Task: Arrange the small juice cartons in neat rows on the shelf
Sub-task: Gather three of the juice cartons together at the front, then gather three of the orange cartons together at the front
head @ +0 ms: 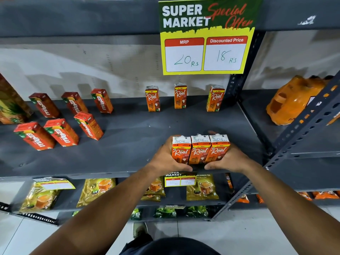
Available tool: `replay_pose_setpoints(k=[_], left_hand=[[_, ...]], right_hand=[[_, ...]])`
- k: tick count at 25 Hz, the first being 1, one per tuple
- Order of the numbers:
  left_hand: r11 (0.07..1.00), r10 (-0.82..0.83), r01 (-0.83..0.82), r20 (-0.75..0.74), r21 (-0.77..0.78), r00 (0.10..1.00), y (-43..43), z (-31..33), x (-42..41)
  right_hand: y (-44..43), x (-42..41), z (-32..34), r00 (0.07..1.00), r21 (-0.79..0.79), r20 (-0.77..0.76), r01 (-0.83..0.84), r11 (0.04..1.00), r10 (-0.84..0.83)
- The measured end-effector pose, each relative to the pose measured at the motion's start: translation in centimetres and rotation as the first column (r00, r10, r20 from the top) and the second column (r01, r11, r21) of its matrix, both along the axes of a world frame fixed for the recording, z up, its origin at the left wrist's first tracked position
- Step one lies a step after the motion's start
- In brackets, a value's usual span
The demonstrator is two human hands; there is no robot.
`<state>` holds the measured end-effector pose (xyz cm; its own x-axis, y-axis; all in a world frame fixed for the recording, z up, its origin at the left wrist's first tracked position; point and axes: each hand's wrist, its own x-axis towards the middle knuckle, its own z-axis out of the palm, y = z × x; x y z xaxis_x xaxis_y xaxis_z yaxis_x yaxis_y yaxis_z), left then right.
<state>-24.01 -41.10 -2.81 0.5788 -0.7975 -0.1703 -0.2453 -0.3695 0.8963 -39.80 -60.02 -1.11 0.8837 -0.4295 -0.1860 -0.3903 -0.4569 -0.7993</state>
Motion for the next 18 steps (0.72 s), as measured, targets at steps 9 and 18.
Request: replay_pose_setpoints(k=[9, 18], left_hand=[[0.991, -0.108, 0.105, -0.042, -0.082, 0.993, 1.0, 0.0, 0.6], [0.986, 0.067, -0.037, 0.180, -0.160, 0.981, 6.3, 0.7, 0.3]], right_hand=[[2.6, -9.1, -2.4, 0.896, 0.104, 0.375, 0.213, 0.971, -0.237], [8.6, -9.2, -3.2, 0.956, 0.058, 0.226, 0.178, 0.982, -0.186]])
